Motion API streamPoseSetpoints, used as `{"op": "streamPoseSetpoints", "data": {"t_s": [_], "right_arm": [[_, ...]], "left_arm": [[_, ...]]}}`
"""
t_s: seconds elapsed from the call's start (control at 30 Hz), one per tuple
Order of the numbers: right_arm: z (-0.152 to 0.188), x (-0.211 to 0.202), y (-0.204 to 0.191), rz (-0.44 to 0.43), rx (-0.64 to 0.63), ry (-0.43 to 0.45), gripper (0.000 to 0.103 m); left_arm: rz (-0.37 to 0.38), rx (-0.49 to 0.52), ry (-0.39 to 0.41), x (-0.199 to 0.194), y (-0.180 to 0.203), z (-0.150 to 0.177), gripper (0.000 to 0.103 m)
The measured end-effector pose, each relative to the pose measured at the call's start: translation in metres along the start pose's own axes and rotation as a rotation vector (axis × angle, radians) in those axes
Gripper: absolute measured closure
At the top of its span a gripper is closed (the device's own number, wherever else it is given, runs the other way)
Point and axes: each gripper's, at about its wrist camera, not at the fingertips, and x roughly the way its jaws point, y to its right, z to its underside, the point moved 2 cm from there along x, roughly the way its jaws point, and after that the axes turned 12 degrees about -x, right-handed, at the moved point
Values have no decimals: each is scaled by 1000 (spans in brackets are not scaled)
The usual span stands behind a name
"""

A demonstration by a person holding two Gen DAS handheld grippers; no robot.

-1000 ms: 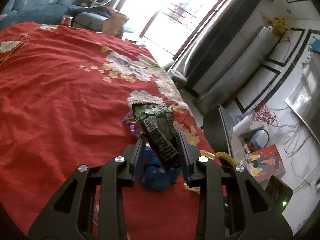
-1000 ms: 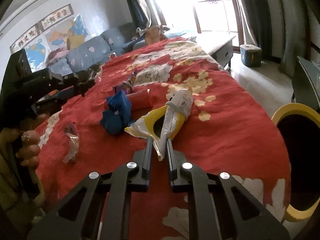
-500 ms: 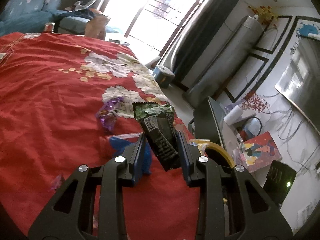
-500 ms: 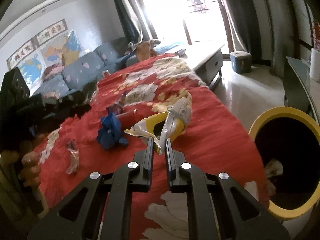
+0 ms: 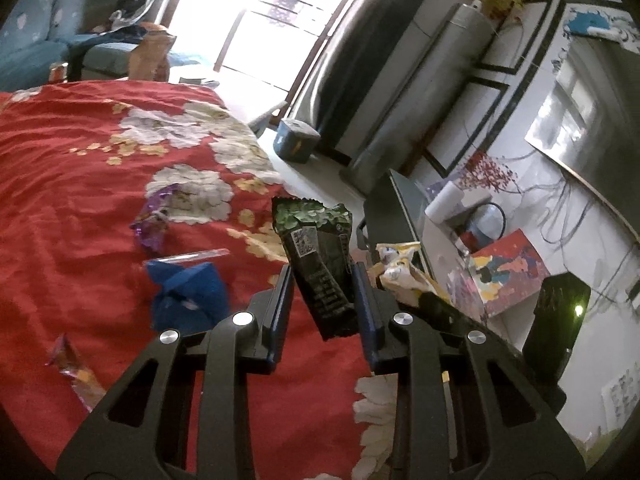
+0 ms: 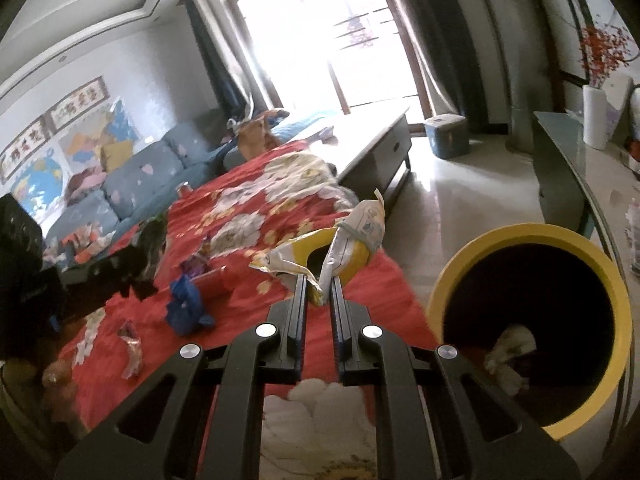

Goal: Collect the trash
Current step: 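Carry the green wrapper and yellow-white bag over the bin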

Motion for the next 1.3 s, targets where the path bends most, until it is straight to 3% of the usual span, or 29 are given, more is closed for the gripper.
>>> {"op": "streamPoseSetpoints", "data": {"t_s": [1.3], "right_arm": [[19,-48,131,219,228,64,92]], "left_arm": [[108,346,-217,96,138,74,81]]}}
